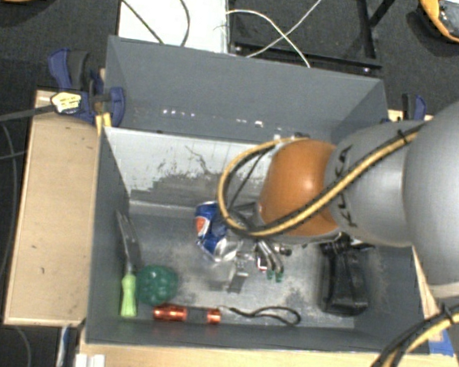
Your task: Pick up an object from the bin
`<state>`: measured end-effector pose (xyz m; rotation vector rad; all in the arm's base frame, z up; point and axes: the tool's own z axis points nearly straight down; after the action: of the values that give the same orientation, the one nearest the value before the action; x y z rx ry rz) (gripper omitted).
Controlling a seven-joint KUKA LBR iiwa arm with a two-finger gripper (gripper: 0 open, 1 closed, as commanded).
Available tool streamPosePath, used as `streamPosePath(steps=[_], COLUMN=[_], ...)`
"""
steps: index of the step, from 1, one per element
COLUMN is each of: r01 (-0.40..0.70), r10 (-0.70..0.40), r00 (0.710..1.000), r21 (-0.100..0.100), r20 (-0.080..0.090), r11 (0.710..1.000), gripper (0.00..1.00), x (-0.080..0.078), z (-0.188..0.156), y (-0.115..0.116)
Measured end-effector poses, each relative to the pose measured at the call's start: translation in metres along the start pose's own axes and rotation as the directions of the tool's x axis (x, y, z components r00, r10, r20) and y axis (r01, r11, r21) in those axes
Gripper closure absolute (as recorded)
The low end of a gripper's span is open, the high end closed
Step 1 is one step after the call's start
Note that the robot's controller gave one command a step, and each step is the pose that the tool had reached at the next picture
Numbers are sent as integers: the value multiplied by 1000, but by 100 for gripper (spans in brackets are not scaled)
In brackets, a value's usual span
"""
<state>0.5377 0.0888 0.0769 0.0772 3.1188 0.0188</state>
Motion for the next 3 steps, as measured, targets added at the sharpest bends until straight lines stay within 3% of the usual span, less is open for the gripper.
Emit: streamPosePath(steps=[1,2,3], r01=[174,402,312], r10=[-174,-402,-312], r00=[985,915,950], r21=[3,-2,2], r20=[-6,-2,0], r11=[985,915,950], gripper=[0,0,0], x=[-50,28,-9], z=[6,4,0], y=[32,85,-15])
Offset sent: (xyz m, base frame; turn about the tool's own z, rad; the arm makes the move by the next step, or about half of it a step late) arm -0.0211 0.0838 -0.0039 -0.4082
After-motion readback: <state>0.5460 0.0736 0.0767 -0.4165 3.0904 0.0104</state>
